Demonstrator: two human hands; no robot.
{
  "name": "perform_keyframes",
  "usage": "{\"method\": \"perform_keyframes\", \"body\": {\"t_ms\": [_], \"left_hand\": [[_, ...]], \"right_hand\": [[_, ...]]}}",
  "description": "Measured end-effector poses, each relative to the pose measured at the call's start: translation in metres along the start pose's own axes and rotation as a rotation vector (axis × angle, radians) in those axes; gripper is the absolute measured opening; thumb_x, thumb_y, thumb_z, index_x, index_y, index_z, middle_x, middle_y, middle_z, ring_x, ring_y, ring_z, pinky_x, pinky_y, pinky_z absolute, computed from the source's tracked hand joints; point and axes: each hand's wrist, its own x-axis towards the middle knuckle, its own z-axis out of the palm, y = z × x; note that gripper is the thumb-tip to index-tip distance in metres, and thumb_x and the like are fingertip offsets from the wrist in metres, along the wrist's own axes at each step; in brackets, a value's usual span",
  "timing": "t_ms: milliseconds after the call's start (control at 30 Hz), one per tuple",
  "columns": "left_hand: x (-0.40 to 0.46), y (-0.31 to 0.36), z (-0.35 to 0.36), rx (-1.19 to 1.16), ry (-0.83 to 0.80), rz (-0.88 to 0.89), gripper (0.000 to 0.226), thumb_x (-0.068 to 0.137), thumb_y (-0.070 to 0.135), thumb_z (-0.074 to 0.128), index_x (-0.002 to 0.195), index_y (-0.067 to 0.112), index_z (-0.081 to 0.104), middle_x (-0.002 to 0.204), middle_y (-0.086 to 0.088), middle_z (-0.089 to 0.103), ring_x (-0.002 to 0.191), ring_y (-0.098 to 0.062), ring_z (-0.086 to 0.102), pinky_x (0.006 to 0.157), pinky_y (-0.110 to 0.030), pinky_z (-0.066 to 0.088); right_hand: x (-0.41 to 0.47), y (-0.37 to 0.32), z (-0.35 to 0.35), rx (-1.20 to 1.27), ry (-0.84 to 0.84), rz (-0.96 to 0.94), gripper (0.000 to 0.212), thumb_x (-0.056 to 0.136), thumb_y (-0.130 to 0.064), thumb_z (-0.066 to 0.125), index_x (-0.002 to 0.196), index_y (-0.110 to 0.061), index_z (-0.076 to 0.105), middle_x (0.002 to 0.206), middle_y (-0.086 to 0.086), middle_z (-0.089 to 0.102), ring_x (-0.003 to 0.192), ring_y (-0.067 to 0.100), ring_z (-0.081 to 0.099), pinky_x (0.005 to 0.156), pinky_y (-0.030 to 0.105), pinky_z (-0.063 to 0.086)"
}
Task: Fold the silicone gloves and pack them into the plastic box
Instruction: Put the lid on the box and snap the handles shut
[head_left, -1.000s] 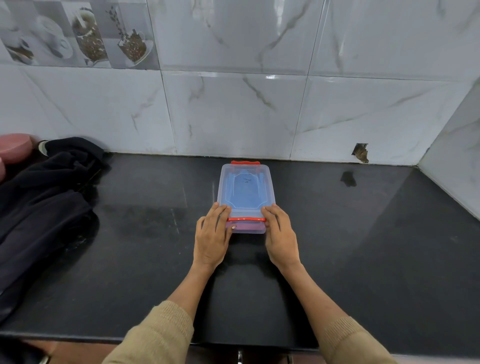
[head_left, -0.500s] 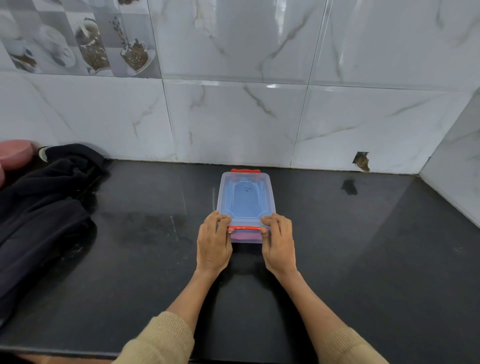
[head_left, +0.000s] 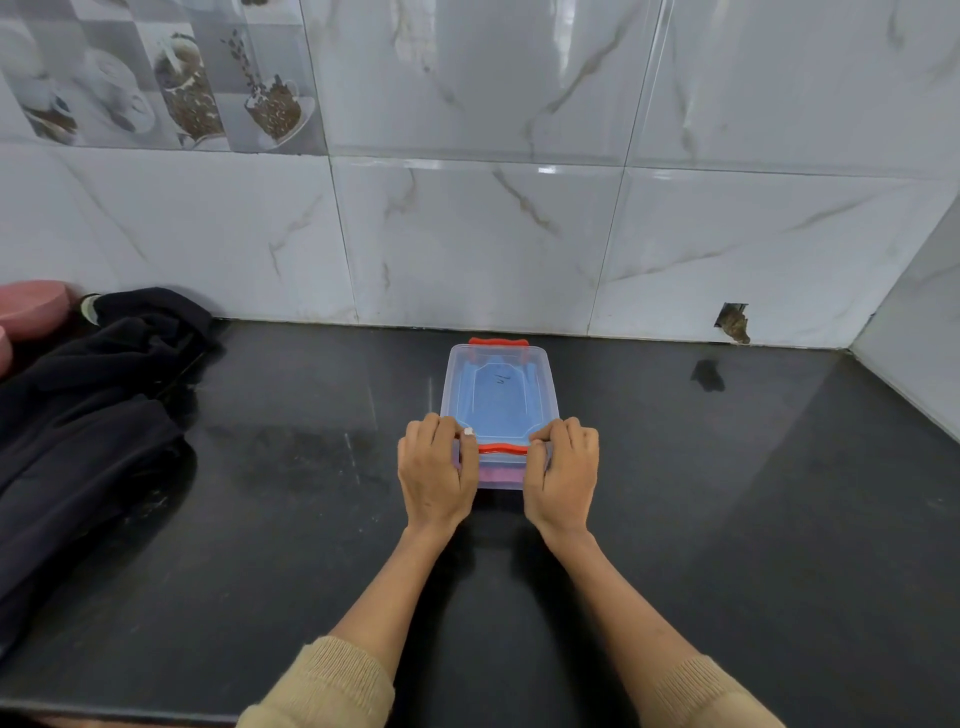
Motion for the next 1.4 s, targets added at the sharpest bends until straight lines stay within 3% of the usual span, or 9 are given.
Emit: {"method": "perform_keyframes", "body": {"t_ms": [100, 233, 367, 533, 667, 800, 967, 1100, 1400], "left_hand": [[0.017, 0.009, -0.002, -0.106, 0.031, -0.224, 0.028, 0.09, 0.03, 0.044, 0.071, 0.013, 0.055, 0.071, 0.001, 0.058, 0.069, -0.012, 0.049, 0.074, -0.027, 0.032], [0.054, 0.02, -0.002, -0.188, 0.085, -0.266, 0.026, 0.096, 0.016, 0.046, 0.115, 0.011, 0.063, 0.117, -0.003, 0.066, 0.11, -0.017, 0.058, 0.094, -0.025, 0.035], [0.088, 0.012, 0.016, -0.114, -0.241, -0.192, 0.048, 0.102, 0.018, 0.036, 0.149, 0.01, 0.029, 0.157, -0.004, 0.029, 0.148, -0.018, 0.02, 0.118, -0.033, 0.02], [0.109, -0.014, 0.039, 0.091, -0.645, -0.156, 0.058, 0.102, 0.02, 0.032, 0.153, 0.006, 0.007, 0.162, -0.007, 0.005, 0.15, -0.022, 0.001, 0.121, -0.038, 0.013], [0.114, -0.026, 0.049, 0.086, -0.732, -0.193, 0.062, 0.101, 0.023, 0.035, 0.153, 0.005, 0.007, 0.162, -0.009, 0.004, 0.15, -0.023, 0.0, 0.121, -0.04, 0.009], [0.118, -0.028, 0.057, 0.064, -0.702, -0.219, 0.064, 0.099, 0.029, 0.042, 0.152, 0.006, 0.016, 0.16, -0.009, 0.015, 0.15, -0.023, 0.009, 0.12, -0.039, 0.014], [0.123, -0.034, 0.058, 0.069, -0.541, -0.34, 0.051, 0.088, 0.04, 0.058, 0.134, 0.019, 0.049, 0.134, 0.0, 0.055, 0.121, -0.022, 0.054, 0.104, -0.041, 0.037], [0.113, -0.038, 0.063, -0.183, -0.46, -0.517, 0.042, 0.086, 0.03, 0.065, 0.125, 0.018, 0.054, 0.124, -0.003, 0.055, 0.109, -0.019, 0.056, 0.089, -0.032, 0.045], [0.084, -0.016, 0.06, -0.263, -0.177, -0.812, 0.031, 0.088, 0.024, 0.06, 0.118, 0.024, 0.053, 0.122, 0.0, 0.049, 0.114, -0.022, 0.05, 0.097, -0.047, 0.046]], "right_hand": [[0.008, -0.018, 0.001, -0.03, 0.073, 0.069, 0.017, 0.086, -0.02, 0.049, 0.076, -0.013, 0.061, 0.076, -0.002, 0.063, 0.075, 0.012, 0.053, 0.071, 0.025, 0.043], [0.027, -0.043, 0.012, -0.056, -0.021, 0.071, 0.024, 0.093, -0.024, 0.05, 0.108, -0.014, 0.066, 0.11, 0.001, 0.068, 0.107, 0.017, 0.062, 0.11, 0.033, 0.033], [0.045, -0.047, 0.027, -0.21, -0.349, 0.135, 0.048, 0.098, -0.041, 0.036, 0.135, -0.013, 0.047, 0.141, 0.007, 0.051, 0.134, 0.024, 0.043, 0.117, 0.037, 0.024], [0.055, -0.028, 0.034, -0.453, -0.675, 0.038, 0.061, 0.097, -0.047, 0.033, 0.147, -0.012, 0.03, 0.156, 0.01, 0.027, 0.144, 0.027, 0.026, 0.119, 0.037, 0.017], [0.073, -0.016, 0.029, -0.422, -0.758, -0.009, 0.06, 0.095, -0.048, 0.036, 0.147, -0.018, 0.032, 0.157, 0.003, 0.026, 0.144, 0.023, 0.025, 0.117, 0.037, 0.023], [0.102, 0.004, 0.017, -0.353, -0.927, -0.023, 0.054, 0.092, -0.043, 0.043, 0.144, -0.032, 0.035, 0.156, -0.012, 0.026, 0.145, 0.019, 0.021, 0.115, 0.039, 0.025], [0.138, 0.026, 0.009, -0.206, -1.064, -0.013, 0.045, 0.088, -0.023, 0.048, 0.129, -0.041, 0.054, 0.15, -0.015, 0.038, 0.141, 0.012, 0.029, 0.119, 0.037, 0.013], [0.148, 0.029, 0.01, -0.131, -1.038, 0.074, 0.042, 0.087, -0.019, 0.045, 0.115, -0.045, 0.062, 0.145, -0.014, 0.046, 0.133, 0.013, 0.04, 0.11, 0.039, 0.029], [0.108, 0.017, 0.029, -0.272, -0.824, -0.115, 0.052, 0.092, 0.001, 0.032, 0.117, -0.03, 0.065, 0.138, -0.011, 0.048, 0.119, 0.012, 0.052, 0.12, 0.049, 0.002]]}}
